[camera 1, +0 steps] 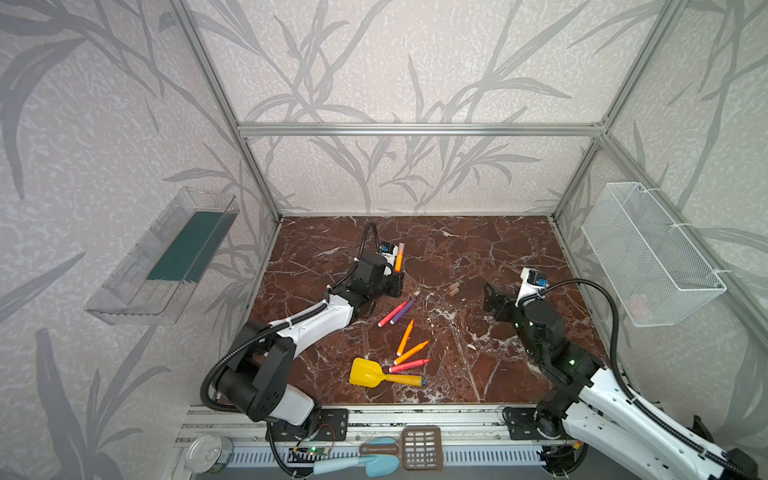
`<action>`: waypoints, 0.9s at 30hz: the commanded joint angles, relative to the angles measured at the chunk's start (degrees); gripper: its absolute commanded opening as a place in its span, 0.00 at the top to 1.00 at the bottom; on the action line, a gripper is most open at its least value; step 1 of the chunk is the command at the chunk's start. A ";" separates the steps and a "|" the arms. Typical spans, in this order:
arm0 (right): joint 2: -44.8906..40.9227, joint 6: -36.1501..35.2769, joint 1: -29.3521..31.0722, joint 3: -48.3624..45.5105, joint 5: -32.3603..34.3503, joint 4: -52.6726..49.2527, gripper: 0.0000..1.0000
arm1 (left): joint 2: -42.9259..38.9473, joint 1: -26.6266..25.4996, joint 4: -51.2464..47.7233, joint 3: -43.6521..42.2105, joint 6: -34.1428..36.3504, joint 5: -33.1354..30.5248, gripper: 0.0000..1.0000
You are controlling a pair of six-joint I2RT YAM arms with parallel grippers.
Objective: Insert the pens into the pen caps
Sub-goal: 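Open the right gripper and withdraw it from the capped marker, then lower the capped orange marker to the table with the left gripper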
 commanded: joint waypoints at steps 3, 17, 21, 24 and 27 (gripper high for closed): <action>4.42 -1.67 -13.34 -2.70 -2.01 0.06 0.06 | 4.39 -0.15 -4.85 4.36 -1.53 -3.31 1.00; 20.88 1.56 -19.72 -0.86 -7.67 4.51 0.06 | 15.53 -0.06 -13.57 12.62 -1.02 -6.21 1.00; 20.08 1.32 -19.65 -1.63 -8.54 5.19 0.06 | 18.09 -0.10 -15.25 14.91 -1.37 -7.32 1.00; 19.04 1.08 -19.69 -2.60 -9.23 6.14 0.06 | 19.92 -0.06 -17.24 16.79 -2.06 -9.61 1.00; 18.27 0.97 -19.67 -3.61 -9.42 7.47 0.06 | 21.77 0.03 -19.00 19.04 -1.46 -9.88 1.00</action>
